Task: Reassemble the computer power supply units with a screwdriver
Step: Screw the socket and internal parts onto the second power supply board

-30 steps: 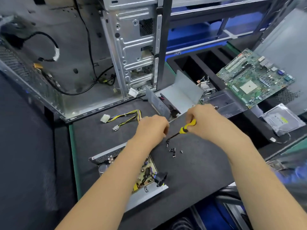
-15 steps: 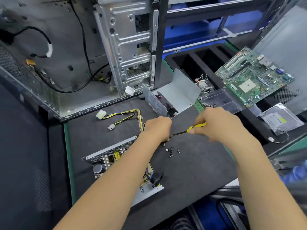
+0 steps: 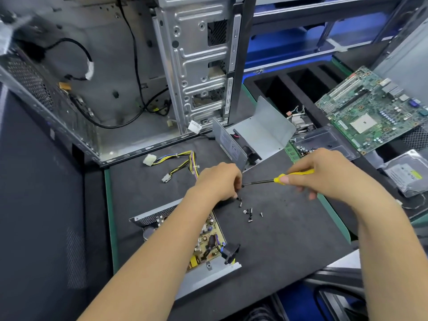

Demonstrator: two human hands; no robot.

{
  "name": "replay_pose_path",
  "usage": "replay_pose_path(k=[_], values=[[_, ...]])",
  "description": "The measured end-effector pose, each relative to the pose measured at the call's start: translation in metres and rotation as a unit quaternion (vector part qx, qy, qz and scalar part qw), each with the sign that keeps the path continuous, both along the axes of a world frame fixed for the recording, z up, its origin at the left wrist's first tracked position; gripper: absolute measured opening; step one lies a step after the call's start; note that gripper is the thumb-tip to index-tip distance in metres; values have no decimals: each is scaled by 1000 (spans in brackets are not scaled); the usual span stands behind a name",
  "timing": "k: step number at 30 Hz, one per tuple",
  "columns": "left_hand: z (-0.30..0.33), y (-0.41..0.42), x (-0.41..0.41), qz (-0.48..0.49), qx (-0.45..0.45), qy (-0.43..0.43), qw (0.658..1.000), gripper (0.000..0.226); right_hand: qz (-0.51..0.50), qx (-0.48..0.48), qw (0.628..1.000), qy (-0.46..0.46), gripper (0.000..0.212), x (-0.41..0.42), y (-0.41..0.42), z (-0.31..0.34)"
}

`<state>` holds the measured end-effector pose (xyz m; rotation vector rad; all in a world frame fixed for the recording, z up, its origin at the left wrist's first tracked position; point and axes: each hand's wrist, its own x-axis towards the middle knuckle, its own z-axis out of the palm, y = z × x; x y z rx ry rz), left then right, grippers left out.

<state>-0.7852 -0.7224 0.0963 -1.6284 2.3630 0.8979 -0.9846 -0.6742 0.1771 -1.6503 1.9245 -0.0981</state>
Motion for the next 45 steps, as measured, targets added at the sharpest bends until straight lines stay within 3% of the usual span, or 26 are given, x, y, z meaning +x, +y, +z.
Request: replay_pose_path(k=[11, 15, 18, 23, 26, 30, 37, 45], values=[[-1, -6, 11, 73, -19, 175, 982, 7, -36, -38, 995, -83, 15, -9, -1, 4], [0, -3, 9, 95, 15, 257, 962, 14, -40, -41, 992, -111, 18, -11, 0, 5], [2, -1, 9, 147, 15, 324, 934, 5, -37, -38, 990, -135, 21, -10, 0, 5], [15, 3, 19, 181, 20, 379, 907, 12, -44, -55, 984, -162, 13, -15, 0, 7], [22, 11, 31, 232, 8, 444, 865, 29, -47, -67, 975, -205, 12, -11, 0, 11], [19, 27, 48, 313, 37, 498, 808, 31, -24, -69, 966, -249, 42, 2, 1, 16], [13, 42, 65, 393, 87, 568, 718, 27, 15, -67, 963, -262, 39, 15, -1, 19], [11, 40, 67, 402, 118, 613, 670, 27, 35, -62, 963, -261, 39, 28, 0, 19]])
